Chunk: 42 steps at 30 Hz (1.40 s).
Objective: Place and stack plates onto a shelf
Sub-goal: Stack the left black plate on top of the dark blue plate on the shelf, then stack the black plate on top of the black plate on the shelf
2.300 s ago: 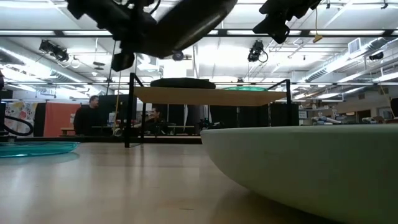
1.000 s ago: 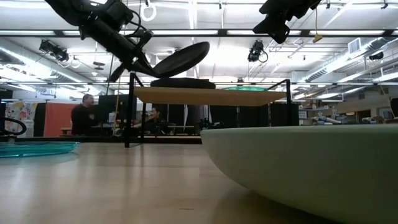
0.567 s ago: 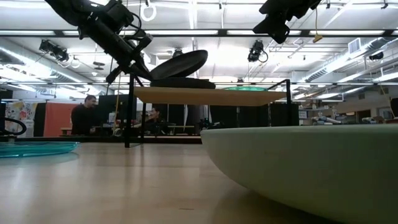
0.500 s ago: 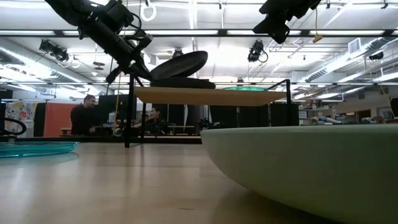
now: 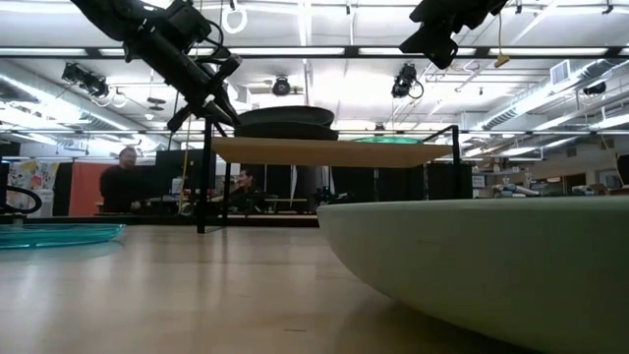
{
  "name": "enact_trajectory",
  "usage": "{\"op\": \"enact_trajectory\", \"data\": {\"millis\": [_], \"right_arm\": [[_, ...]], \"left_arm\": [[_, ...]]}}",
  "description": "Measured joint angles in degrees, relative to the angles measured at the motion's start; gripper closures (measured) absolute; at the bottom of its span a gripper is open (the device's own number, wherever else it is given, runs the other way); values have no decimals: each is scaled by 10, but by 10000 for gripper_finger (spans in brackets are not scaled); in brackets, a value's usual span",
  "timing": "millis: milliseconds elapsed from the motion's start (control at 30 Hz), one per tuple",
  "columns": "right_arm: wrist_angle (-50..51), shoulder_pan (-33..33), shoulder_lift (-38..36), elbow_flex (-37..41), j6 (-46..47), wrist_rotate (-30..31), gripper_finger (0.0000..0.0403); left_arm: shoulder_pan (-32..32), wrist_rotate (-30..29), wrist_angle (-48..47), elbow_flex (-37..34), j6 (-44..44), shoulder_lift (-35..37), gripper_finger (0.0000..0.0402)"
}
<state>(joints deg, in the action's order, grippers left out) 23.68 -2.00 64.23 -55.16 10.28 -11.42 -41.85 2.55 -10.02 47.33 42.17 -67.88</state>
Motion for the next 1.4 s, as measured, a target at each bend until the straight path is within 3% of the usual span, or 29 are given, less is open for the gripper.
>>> {"op": "enact_trajectory", "data": {"millis": [267, 833, 1233, 1400], "right_arm": [[0, 0, 0, 0, 0, 0, 176], [0, 0, 0, 0, 0, 0, 176], [0, 0, 0, 0, 0, 0, 176], [6, 0, 0, 0, 1, 0, 176]], "left_arm": [[0, 0, 28, 0, 0, 0, 341], [0, -3, 34, 0, 7, 0, 219], [0, -4, 34, 0, 6, 0, 214], [0, -4, 33, 0, -35, 0, 214]]}}
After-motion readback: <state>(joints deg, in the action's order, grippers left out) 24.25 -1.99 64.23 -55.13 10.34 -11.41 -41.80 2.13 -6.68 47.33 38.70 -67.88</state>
